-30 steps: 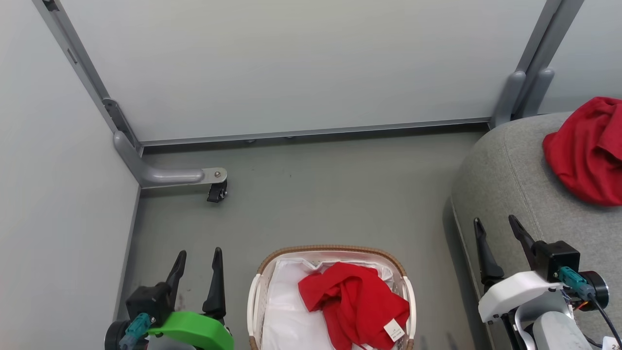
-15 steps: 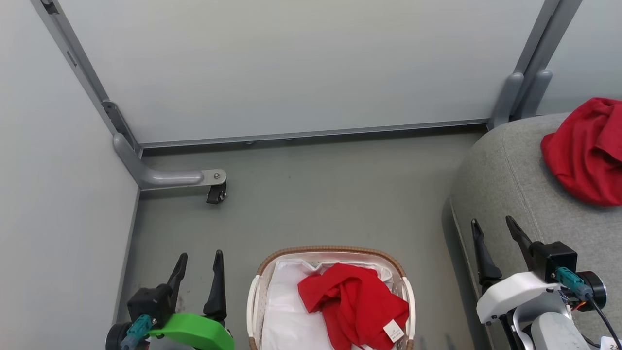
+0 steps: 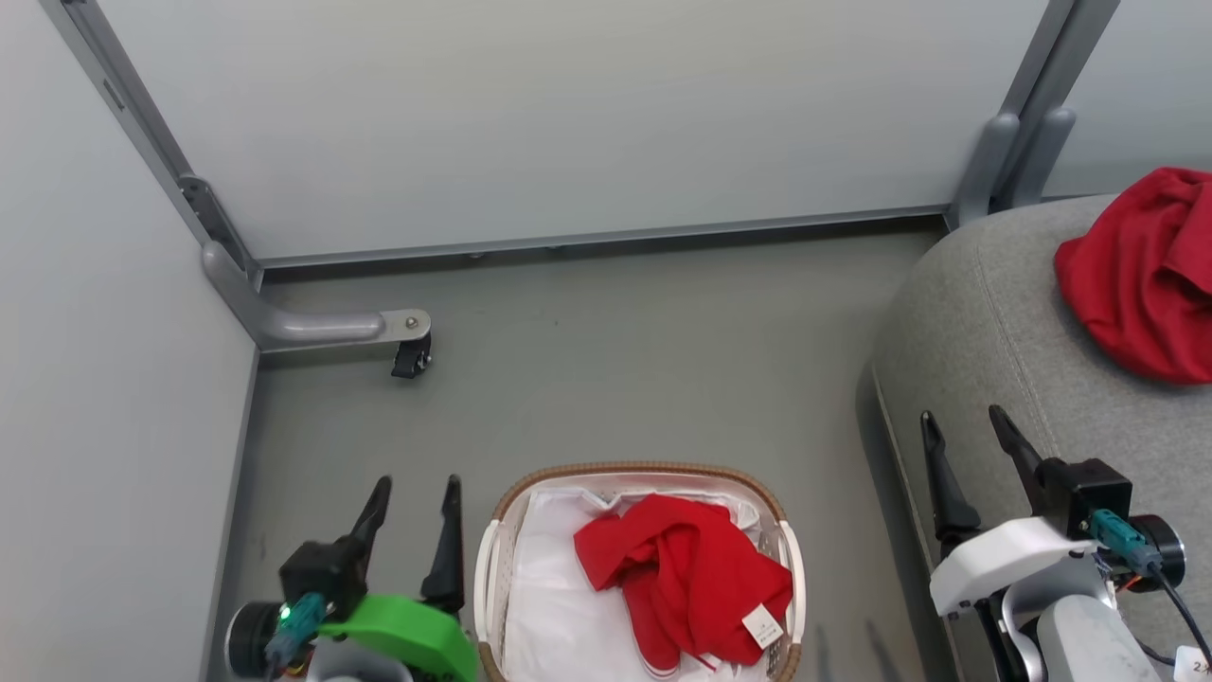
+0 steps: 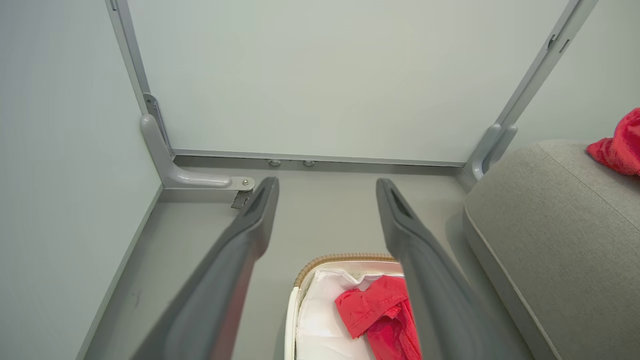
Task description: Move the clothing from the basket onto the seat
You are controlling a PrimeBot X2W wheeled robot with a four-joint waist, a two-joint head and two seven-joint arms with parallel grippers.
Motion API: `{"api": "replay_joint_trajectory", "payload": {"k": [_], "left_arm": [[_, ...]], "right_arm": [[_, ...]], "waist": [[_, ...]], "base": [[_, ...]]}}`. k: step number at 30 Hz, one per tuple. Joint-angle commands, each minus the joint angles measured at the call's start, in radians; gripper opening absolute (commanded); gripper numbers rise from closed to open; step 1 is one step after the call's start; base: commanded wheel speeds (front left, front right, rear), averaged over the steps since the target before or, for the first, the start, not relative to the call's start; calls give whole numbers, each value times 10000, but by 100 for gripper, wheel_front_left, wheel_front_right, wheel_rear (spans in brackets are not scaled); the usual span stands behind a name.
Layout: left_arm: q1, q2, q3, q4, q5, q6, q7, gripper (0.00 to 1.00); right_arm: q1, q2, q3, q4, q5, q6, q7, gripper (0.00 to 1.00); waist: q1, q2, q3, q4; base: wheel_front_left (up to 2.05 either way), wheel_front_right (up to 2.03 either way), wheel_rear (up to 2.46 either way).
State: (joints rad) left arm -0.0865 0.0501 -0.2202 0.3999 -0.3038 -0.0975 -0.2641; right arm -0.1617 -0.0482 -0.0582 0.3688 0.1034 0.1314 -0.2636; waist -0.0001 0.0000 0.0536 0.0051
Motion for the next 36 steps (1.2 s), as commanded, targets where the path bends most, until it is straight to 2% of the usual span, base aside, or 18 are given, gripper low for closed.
{"api": "replay_joint_trajectory", "payload": {"k": [1,6,12,24,36], "left_arm": [[-372,8,-170,108,165,-73,-6,100],[-1205,12,-767,555,384,-157,-5,100],[-2550,15,-1642,1794,561,-250,-5,100],[-5068,44,-3051,4777,1042,-331,-6,100],[-6625,433,-4782,6984,964,-337,201,100]], "right_arm": [[-167,-42,-60,-85,-45,-14,-19,100],[-446,-42,-140,-249,-147,-14,-18,100],[-979,-39,-57,-638,-322,-14,-18,100],[-2142,-36,398,-1611,207,-14,-18,100],[-2854,-27,1147,-2466,946,-14,-19,100]], "waist": [[1,0,279,-47],[1,0,854,-162],[1,0,2040,-563],[1,0,4882,-1856],[1,0,6755,-3077]], "base": [[0,0,0],[0,0,0],[0,0,0],[0,0,0],[0,0,0]]}}
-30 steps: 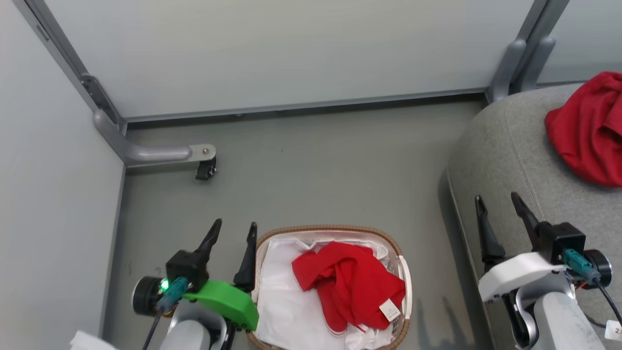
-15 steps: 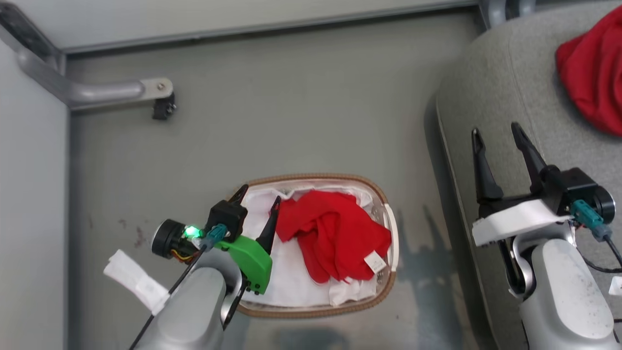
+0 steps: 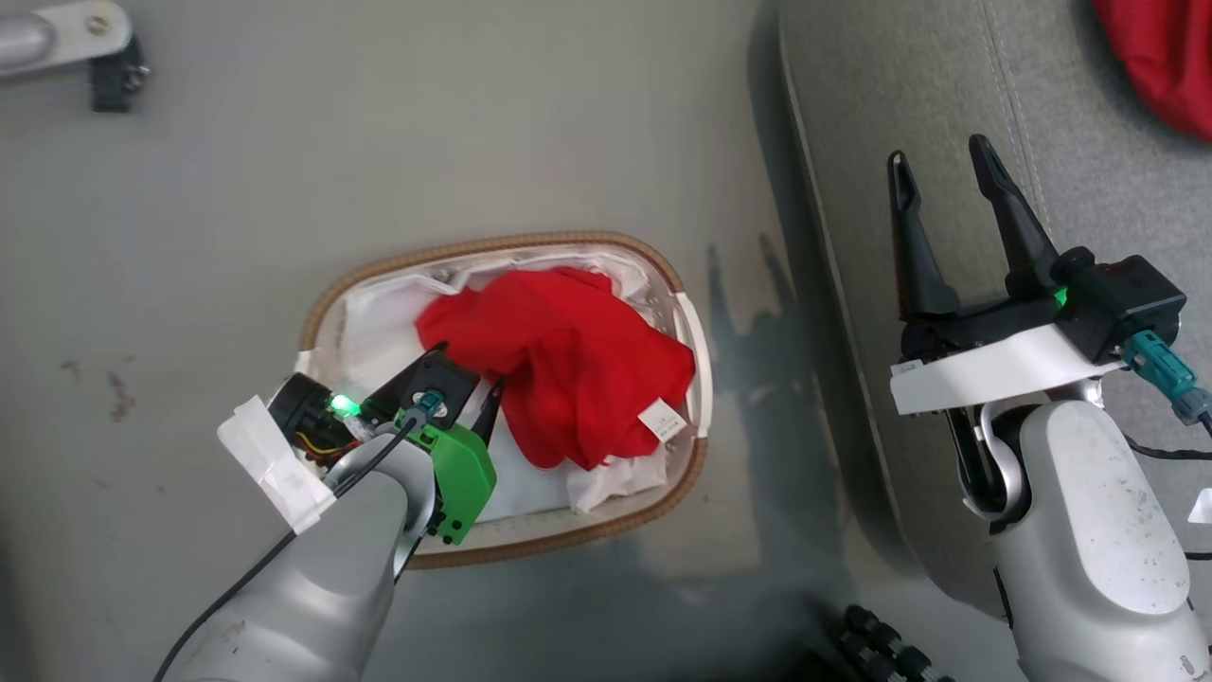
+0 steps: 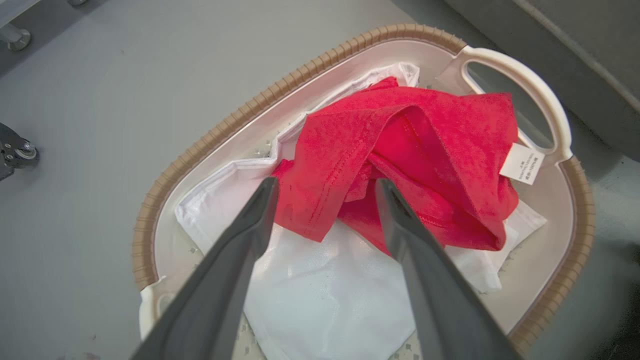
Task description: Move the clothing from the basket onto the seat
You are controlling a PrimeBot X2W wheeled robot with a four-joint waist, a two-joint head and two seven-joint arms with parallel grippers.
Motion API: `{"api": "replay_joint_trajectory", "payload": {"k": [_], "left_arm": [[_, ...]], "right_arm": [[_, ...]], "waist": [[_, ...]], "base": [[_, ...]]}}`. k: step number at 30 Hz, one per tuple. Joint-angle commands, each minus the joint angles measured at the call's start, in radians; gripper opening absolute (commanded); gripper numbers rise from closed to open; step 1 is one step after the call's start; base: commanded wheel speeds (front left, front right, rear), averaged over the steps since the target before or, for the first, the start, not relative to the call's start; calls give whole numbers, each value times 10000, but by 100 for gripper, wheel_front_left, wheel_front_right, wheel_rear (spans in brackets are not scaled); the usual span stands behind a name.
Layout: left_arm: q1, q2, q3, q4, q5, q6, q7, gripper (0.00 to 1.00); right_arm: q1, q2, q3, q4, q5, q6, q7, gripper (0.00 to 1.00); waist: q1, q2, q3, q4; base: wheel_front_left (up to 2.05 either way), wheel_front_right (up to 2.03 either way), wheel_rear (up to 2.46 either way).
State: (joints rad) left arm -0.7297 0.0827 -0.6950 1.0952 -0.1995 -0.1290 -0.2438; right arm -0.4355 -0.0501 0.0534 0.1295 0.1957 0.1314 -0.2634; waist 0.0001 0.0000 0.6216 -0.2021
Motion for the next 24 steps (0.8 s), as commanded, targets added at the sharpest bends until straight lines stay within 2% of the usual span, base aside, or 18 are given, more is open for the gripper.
{"api": "replay_joint_trajectory", "payload": {"k": [1,8,15,23,24], "left_arm": [[-273,122,-140,123,-100,-23,9,100],[-930,358,-716,784,-237,-22,46,100],[-1668,653,-753,1123,-114,244,-118,100],[-2177,756,-801,1476,-200,314,-139,100],[-2195,699,-758,1509,-263,297,-135,64]], "right_arm": [[-119,-6,56,-120,42,-14,-20,100],[-245,-8,280,-319,213,-14,-20,100],[-422,-9,456,-545,477,-14,-20,100],[-568,-12,571,-623,610,-14,-20,100],[-577,-12,563,-607,613,-14,-20,100]], "waist": [[-1,0,1162,-1056],[-1,0,1752,-1316],[-1,0,2304,-1465],[-1,0,2764,-1561],[-1,0,2780,-1558]], "base": [[0,0,0],[0,0,0],[0,0,0],[0,0,0],[0,0,0]]}}
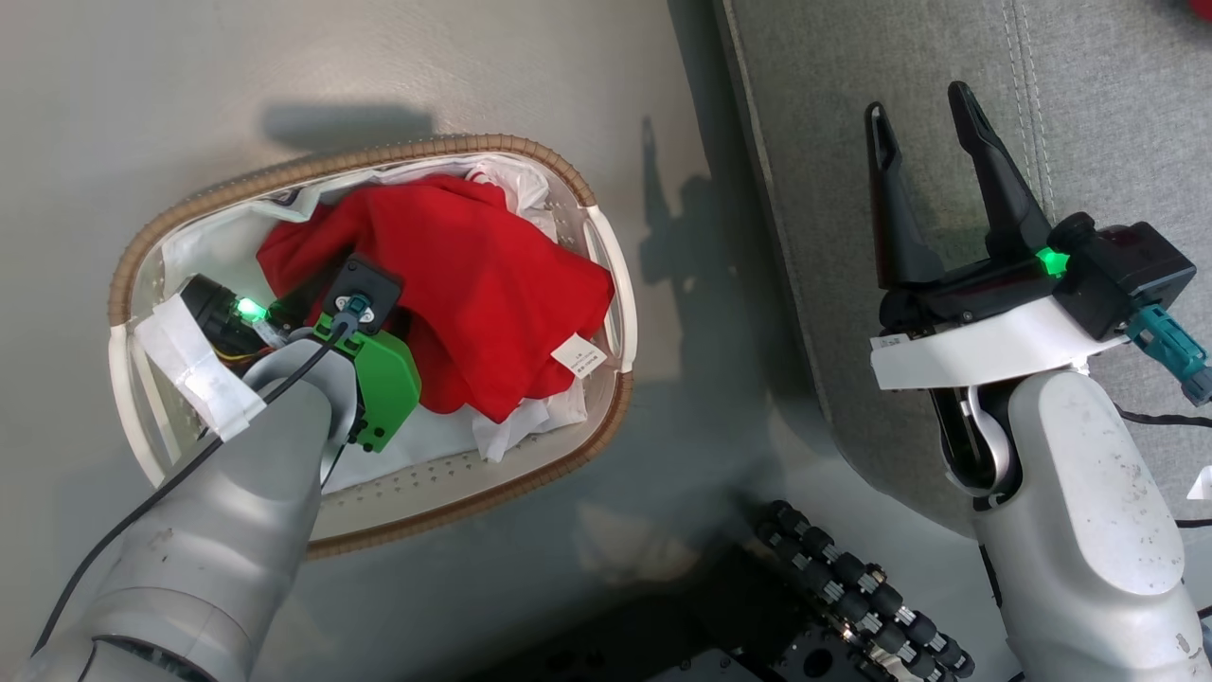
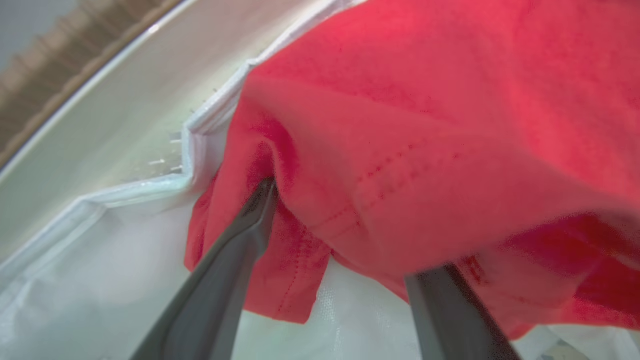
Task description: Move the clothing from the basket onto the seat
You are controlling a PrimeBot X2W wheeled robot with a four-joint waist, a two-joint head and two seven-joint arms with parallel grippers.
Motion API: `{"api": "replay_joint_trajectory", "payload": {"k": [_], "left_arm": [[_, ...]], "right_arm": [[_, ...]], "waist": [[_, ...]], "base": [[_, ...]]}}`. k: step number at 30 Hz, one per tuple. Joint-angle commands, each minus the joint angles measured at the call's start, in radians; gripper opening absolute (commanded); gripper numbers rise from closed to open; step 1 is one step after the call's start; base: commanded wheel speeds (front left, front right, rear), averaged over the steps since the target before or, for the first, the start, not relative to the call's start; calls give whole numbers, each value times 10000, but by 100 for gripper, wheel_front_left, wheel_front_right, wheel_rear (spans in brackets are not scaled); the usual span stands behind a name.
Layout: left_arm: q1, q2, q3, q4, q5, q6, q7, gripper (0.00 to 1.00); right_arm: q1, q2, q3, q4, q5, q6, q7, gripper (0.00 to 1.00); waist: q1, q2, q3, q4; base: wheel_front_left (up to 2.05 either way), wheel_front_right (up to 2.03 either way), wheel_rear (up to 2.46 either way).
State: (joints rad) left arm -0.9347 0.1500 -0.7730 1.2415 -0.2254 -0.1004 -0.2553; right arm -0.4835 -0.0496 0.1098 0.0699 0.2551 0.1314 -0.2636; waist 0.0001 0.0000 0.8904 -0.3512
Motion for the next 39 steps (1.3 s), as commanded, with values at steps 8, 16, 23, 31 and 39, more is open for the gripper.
{"api": "replay_joint_trajectory", "payload": {"k": [8,16,23,31,39], "left_arm": [[128,-153,9,59,-234,-93,-88,0],[725,-224,164,-905,-474,-33,-99,0],[1738,-188,431,-2415,-533,32,-101,0],[2724,-357,585,-3933,-395,-56,-92,0],[2970,-312,310,-4927,-151,-212,-94,0]], "right_arm": [[-127,-18,-89,192,27,-14,-19,100],[48,-21,-257,441,-274,-14,-19,100],[382,-26,-534,824,-763,-14,-18,100],[1018,-29,-894,1235,-1373,-14,-19,100],[1740,-29,-1128,1562,-1707,-14,-19,100]], "waist": [[-1,0,-184,58],[-1,0,-986,485],[-1,0,-2268,1050],[-1,0,-4102,1770],[-1,0,-5759,2309]], "base": [[0,0,0],[0,0,0],[0,0,0],[0,0,0],[0,0,0]]}}
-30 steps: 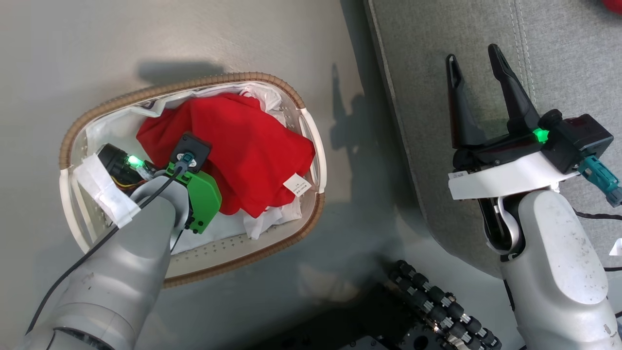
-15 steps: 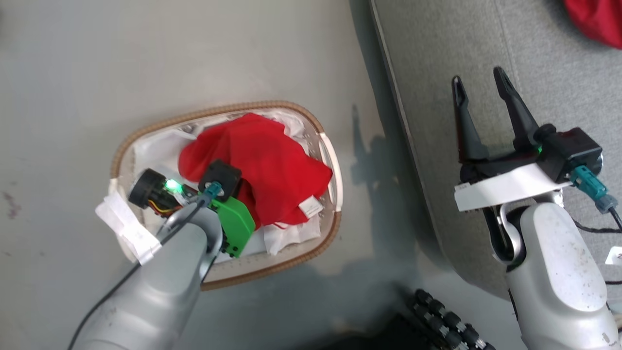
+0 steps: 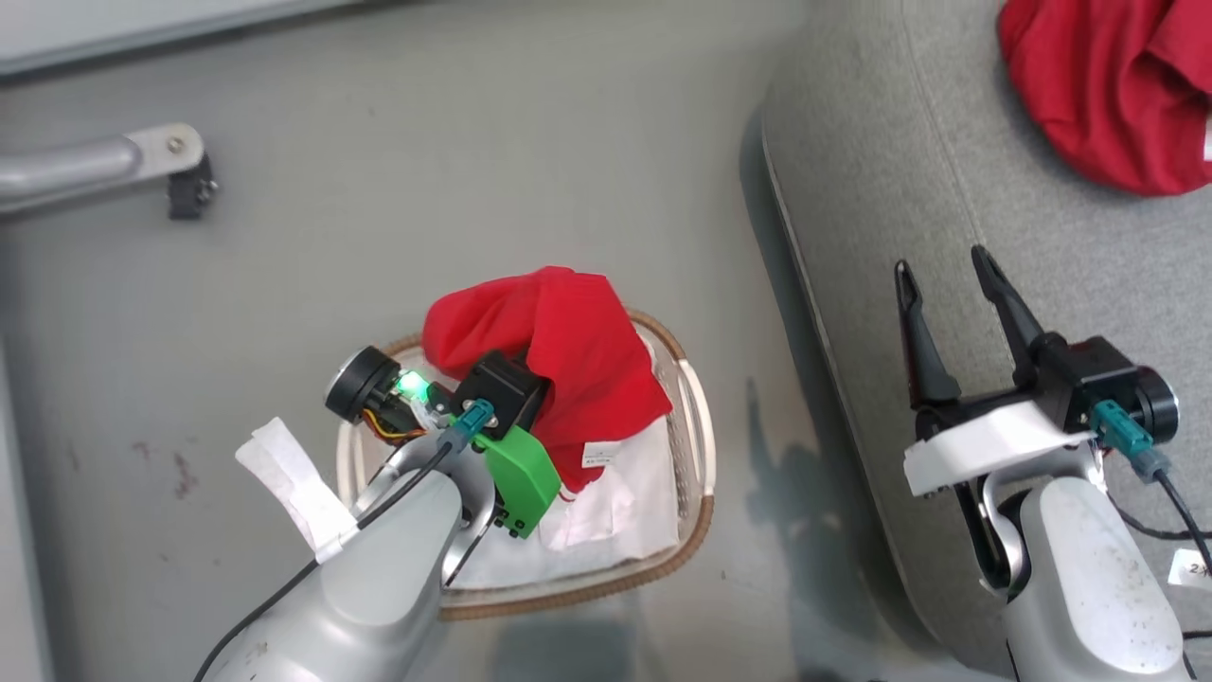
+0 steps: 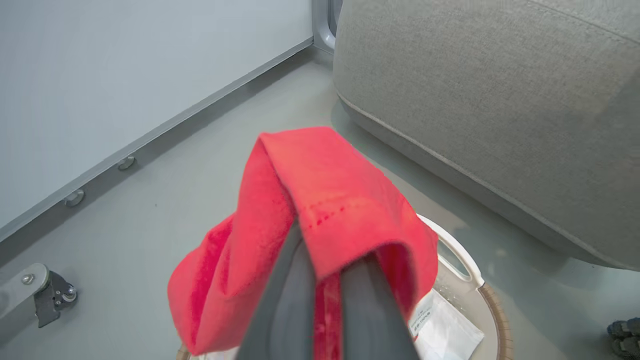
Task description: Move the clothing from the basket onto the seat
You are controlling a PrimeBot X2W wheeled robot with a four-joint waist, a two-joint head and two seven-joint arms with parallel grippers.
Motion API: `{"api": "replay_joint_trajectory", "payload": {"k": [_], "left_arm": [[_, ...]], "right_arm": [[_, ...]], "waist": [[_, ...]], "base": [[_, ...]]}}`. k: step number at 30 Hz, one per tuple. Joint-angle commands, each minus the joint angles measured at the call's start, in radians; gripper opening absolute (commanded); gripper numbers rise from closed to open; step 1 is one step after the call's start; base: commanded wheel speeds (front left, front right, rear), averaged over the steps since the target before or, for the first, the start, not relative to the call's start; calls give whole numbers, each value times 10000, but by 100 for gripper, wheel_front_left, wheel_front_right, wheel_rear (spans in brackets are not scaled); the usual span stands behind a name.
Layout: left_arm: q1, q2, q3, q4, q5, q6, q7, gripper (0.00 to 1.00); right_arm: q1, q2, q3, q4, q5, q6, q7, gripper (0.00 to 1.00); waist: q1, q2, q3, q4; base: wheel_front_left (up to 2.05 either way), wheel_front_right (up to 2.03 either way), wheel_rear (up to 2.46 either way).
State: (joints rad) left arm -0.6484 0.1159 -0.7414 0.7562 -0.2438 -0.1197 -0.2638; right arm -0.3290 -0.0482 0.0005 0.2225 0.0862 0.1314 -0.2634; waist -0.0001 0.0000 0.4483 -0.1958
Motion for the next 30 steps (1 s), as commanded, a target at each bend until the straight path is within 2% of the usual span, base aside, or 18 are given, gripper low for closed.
{"api": "replay_joint_trajectory", "payload": {"k": [1,11,21,30], "left_arm": [[31,66,-63,-182,43,-33,-10,0],[-1101,802,-689,-1192,46,-117,9,0],[-2928,1613,-1204,-2007,-702,-112,493,0],[-3753,1538,-1113,-2010,-1219,-113,660,0]], "right_arm": [[295,-44,-54,79,-58,-14,-19,100],[1221,-42,150,359,-142,-14,-21,100],[1416,-41,753,478,-34,-14,-19,100],[960,-38,1951,471,268,-14,-21,100]], "waist": [[1,0,-1563,814],[1,0,-3251,1026],[1,0,-4153,958],[1,0,-4359,882]], "base": [[0,0,0],[0,0,0],[0,0,0],[0,0,0]]}}
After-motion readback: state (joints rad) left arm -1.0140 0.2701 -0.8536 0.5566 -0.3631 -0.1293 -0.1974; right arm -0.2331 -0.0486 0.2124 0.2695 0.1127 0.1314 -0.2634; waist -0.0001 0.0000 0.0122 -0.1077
